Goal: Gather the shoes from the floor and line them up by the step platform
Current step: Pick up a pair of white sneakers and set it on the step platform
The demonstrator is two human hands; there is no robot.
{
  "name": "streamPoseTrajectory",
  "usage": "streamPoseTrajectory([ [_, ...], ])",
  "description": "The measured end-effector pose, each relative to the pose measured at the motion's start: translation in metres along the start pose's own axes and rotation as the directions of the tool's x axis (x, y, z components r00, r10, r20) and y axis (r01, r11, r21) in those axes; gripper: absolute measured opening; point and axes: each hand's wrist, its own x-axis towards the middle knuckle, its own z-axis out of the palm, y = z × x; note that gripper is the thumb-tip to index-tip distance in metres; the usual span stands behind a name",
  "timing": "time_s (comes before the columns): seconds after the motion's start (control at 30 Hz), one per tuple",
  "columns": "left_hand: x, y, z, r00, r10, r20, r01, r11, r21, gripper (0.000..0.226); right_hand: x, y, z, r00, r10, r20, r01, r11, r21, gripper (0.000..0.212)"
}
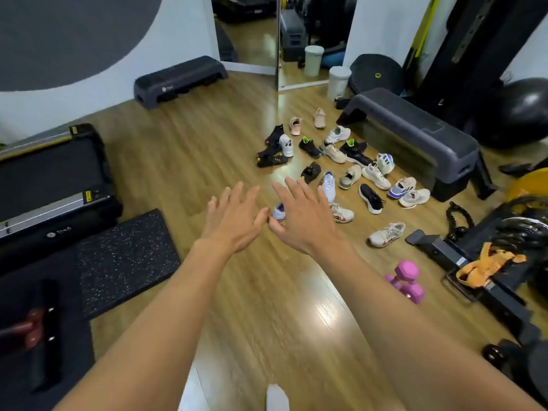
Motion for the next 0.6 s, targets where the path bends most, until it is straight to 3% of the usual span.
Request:
streamPoseTrajectory([
  [0.33,0.140,-0.021,0.037,0.989,0.056,0.133,-0.073,0.990,0.123,0.060,0.089,0.062,0.047,0.981,0.159,0.115,-0.156,0.987,-0.029,0.071],
  [0.6,0.271,-0.004,0.058,0.946,0.228,0.232,-0.251,0.965,0.074,0.060,0.151,0.120,0.070,0.908,0.391,0.149,-0.385,0.920,-0.067,0.069],
])
